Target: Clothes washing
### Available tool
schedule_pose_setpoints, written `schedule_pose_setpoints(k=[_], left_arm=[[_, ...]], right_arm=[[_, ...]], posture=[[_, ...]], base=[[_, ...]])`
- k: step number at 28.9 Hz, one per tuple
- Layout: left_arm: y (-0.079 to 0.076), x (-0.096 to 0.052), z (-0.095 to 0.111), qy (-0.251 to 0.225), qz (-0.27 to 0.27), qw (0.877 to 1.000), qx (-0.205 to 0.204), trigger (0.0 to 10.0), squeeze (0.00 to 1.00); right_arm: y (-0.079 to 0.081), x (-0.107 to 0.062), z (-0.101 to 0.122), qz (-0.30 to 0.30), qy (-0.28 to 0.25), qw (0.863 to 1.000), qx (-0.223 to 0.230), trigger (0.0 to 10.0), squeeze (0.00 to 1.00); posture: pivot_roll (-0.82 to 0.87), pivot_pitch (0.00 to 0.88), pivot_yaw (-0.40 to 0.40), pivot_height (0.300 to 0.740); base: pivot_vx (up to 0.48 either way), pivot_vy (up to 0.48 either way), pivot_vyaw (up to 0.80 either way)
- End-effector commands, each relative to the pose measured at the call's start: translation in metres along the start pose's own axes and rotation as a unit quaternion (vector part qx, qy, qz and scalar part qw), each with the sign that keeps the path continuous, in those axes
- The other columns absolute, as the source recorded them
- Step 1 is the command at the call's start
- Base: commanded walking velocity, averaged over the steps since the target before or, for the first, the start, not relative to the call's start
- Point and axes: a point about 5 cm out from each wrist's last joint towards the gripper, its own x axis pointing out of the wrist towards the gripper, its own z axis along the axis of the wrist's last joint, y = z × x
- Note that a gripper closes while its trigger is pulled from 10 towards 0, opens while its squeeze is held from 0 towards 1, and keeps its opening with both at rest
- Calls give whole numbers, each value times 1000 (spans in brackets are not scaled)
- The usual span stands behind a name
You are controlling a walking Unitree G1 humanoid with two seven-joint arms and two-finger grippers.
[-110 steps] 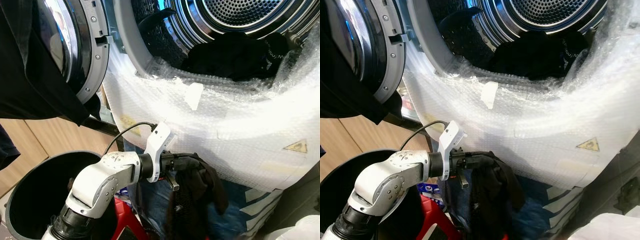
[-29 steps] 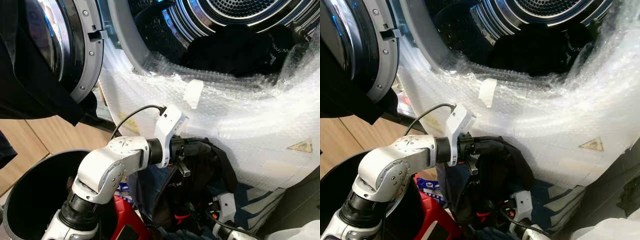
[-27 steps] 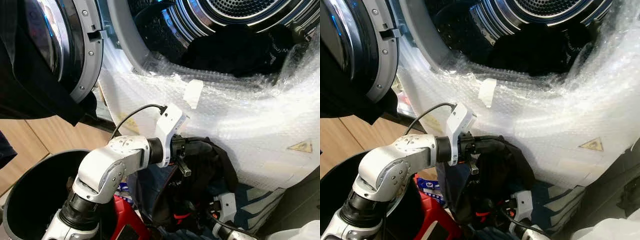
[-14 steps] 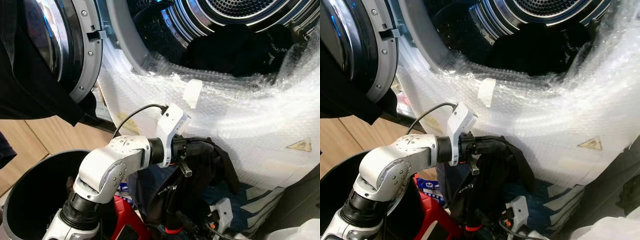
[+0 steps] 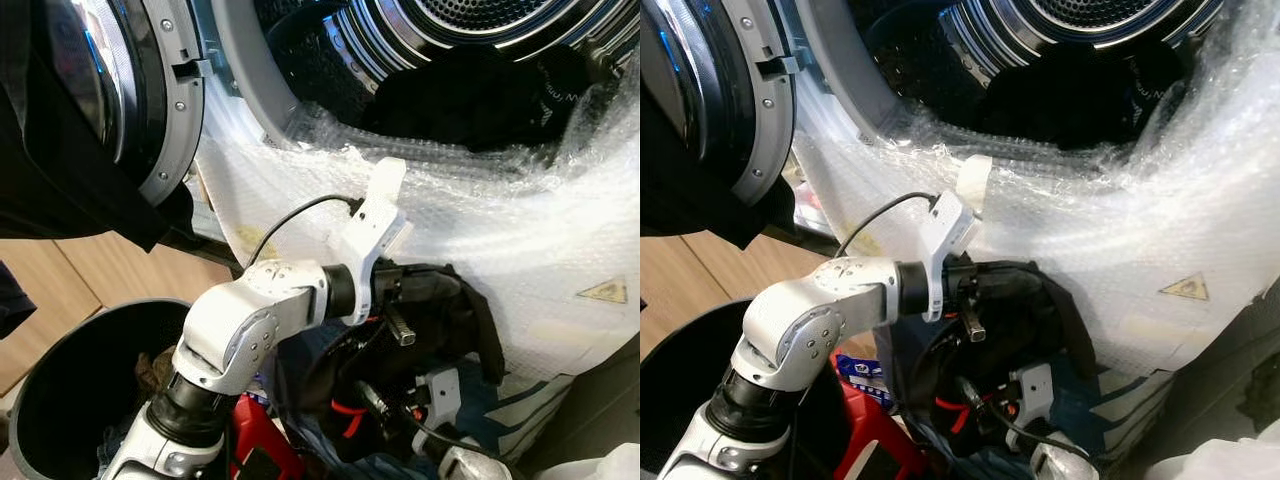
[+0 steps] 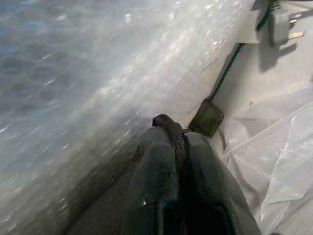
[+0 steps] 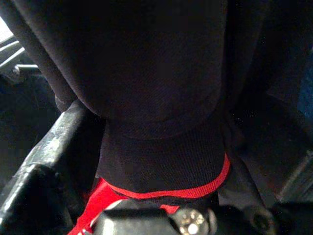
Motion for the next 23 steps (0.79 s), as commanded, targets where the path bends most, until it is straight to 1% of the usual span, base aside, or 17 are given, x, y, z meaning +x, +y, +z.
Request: schedule_pose_setpoints(k=[1,4,5,6,10,12,18,22,23], left_arm=[[-11,2,24,-43,-32,998,30,0,0],[-14,4,27,-47,-44,998,25,0,0],[-15,5,27,-45,-46,998,23,0,0],[-15,5,27,-45,-46,998,23,0,0],[-17,7,27,-46,-49,998,19,0,0],[-17,7,27,-46,-49,998,19,0,0],[-16,6,25,-43,-45,998,16,0,0],[-17,7,25,-45,-44,998,13,0,0],[-16,7,25,-44,-43,998,13,0,0]], right_arm=[[2,0,-6,-8,9,1000,13,10000,0],[2,6,1,-22,-10,1000,11,10000,0],[-1,8,5,-42,-22,999,13,10000,0],[-1,8,5,-42,-22,999,13,10000,0],[-10,15,17,-112,-60,991,29,10000,0],[-11,17,20,-128,-63,989,30,10000,0],[-4,24,22,-131,-55,990,-1,10000,0],[-3,27,22,-139,-53,989,-1,10000,0],[-1,29,22,-136,-53,989,0,7137,0]], posture=[[-19,41,94,740],[-22,41,101,740],[-22,40,103,740],[-22,40,103,740],[-19,38,103,740],[-19,37,103,740],[-21,38,99,740],[-23,37,94,740],[-21,38,91,740]], base=[[0,0,0],[0,0,0],[0,0,0],[0,0,0],[0,0,0],[0,0,0],[0,0,0],[0,0,0],[0,0,0]])
